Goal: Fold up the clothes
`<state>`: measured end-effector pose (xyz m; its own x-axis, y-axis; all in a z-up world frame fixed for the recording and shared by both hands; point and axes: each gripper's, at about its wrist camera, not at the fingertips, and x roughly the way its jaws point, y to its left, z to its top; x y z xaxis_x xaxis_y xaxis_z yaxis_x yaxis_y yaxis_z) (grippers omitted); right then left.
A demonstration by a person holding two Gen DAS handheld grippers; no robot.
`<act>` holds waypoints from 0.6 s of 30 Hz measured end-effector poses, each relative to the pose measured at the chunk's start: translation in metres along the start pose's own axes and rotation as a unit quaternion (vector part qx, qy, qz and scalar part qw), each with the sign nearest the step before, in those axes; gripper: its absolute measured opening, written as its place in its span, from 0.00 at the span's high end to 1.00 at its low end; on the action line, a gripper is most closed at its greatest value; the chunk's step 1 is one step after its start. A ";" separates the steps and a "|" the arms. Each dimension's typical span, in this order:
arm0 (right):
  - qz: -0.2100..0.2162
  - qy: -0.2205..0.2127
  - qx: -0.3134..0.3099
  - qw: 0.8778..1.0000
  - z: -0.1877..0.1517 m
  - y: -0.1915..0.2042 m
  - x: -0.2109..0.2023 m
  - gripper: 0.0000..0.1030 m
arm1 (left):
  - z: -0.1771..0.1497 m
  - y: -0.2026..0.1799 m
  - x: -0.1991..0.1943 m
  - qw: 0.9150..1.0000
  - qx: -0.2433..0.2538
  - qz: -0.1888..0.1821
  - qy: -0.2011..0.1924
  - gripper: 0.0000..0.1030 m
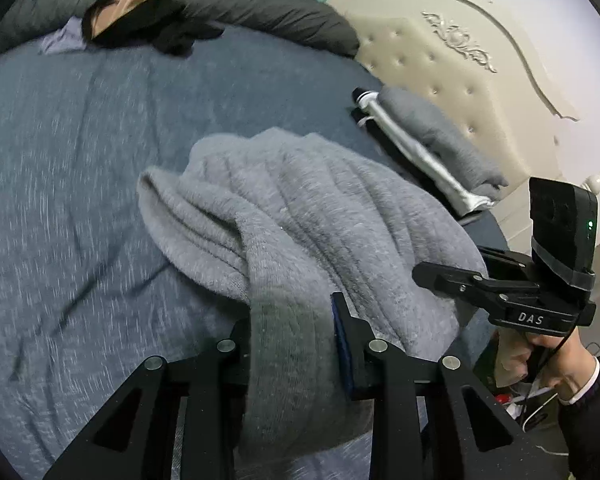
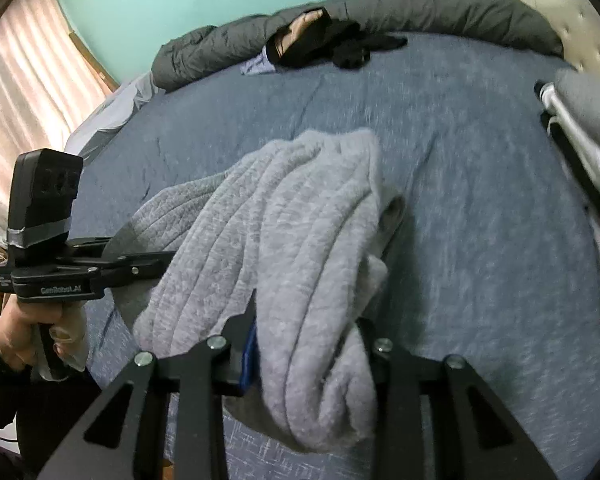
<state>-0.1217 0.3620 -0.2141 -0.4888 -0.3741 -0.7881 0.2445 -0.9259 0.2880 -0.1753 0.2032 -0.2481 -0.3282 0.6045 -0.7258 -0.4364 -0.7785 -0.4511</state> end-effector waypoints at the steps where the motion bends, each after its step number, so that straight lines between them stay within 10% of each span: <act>1: -0.001 -0.005 -0.003 1.000 0.004 0.000 -0.005 0.68 | 0.005 -0.002 -0.002 1.000 0.005 0.001 -0.003 0.71; 18: -0.029 -0.074 -0.026 0.997 0.047 -0.025 -0.078 0.70 | 0.077 -0.072 -0.010 0.998 0.051 -0.001 -0.046 0.71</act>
<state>-0.1288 0.4114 -0.1347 -0.6199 -0.3273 -0.7132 0.2541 -0.9436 0.2121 -0.2047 0.2665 -0.1684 -0.4009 0.6228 -0.6718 -0.5181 -0.7590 -0.3945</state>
